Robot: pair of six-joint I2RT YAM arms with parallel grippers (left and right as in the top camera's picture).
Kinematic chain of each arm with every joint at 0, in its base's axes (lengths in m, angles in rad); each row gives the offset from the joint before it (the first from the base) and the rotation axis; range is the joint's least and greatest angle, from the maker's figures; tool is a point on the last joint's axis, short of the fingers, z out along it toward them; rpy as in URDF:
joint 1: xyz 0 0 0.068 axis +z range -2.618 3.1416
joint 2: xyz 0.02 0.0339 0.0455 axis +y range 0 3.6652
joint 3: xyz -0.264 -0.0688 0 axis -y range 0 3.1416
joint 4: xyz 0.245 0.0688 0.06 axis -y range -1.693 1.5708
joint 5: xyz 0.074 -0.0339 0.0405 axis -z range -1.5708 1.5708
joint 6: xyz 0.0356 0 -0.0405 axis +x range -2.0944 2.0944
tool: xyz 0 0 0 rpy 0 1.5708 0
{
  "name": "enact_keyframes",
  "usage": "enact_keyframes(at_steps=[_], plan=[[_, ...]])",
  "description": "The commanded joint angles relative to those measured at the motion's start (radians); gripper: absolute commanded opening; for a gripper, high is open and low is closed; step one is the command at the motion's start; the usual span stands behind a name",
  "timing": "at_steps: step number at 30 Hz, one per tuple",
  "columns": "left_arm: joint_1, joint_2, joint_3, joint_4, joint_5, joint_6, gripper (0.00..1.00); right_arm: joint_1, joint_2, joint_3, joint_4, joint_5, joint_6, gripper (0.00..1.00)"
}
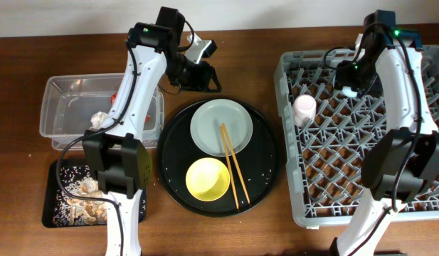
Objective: Sort waste into correct bins and load items into the dishwasher rack
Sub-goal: 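Reach the right gripper to the tray and grasp one chopstick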
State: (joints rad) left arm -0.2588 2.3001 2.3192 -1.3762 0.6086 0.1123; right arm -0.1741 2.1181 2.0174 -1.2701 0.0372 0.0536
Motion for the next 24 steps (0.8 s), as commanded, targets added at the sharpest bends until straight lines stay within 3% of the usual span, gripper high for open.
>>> enact_keyframes(at_steps=[1,6,9,13,17,21,24], plan=[[0.003,-0.006,0.017,0.002,-0.004,0.005,0.50,-0.003,0.016,-0.005,0.000,-0.003,0.007,0.93],[0.005,-0.006,0.017,0.001,-0.014,0.005,0.50,-0.003,0.012,0.060,-0.041,-0.016,0.007,0.97],[0.005,-0.006,0.017,0.002,-0.095,-0.022,0.51,-0.003,0.003,0.173,-0.167,-0.153,0.003,0.96],[0.015,-0.006,0.017,-0.001,-0.294,-0.103,0.50,0.016,0.000,0.260,-0.321,-0.400,-0.129,0.82],[0.023,-0.006,0.017,-0.008,-0.344,-0.113,0.50,0.116,0.000,0.253,-0.340,-0.408,-0.160,0.63],[0.029,-0.006,0.017,-0.020,-0.344,-0.113,0.50,0.270,0.000,0.222,-0.344,-0.392,-0.169,0.60],[0.028,-0.024,0.018,-0.103,-0.317,-0.112,0.41,0.349,0.000,0.171,-0.352,-0.392,-0.169,0.60]])
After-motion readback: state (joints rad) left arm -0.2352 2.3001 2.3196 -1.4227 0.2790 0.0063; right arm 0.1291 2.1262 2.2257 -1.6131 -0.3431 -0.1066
